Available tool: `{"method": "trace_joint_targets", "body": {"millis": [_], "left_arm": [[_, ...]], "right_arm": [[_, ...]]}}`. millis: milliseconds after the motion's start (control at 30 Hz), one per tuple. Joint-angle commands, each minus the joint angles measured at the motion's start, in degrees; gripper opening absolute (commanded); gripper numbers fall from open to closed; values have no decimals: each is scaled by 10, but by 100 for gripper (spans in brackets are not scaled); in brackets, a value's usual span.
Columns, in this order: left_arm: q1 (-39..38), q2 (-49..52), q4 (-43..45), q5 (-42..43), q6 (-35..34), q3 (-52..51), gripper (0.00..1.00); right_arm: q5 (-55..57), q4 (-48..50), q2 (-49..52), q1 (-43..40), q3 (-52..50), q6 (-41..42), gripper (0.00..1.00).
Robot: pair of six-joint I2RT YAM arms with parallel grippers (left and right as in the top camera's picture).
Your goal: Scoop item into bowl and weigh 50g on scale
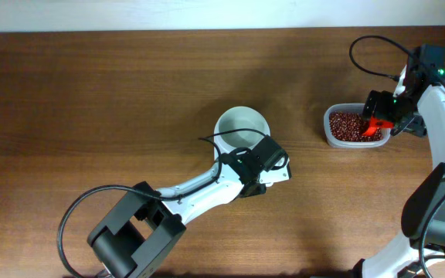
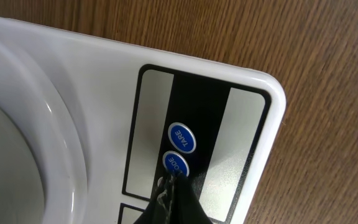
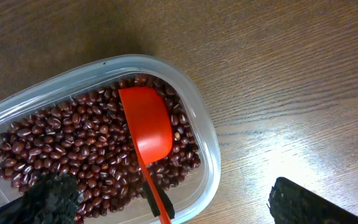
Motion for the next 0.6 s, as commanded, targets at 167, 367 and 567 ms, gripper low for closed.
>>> {"method": "trace_joint_targets", "body": {"millis": [167,367,567], "left_arm": [[12,20,17,-2,9,-4,0],[17,22,2,-2,9,-4,0],[3,22,-14,16,9,-4,0]], "right_arm": [[-3,2,2,1,9,0,99],[-3,2,2,1,9,0,99],[-3,2,2,1,9,0,99]]}}
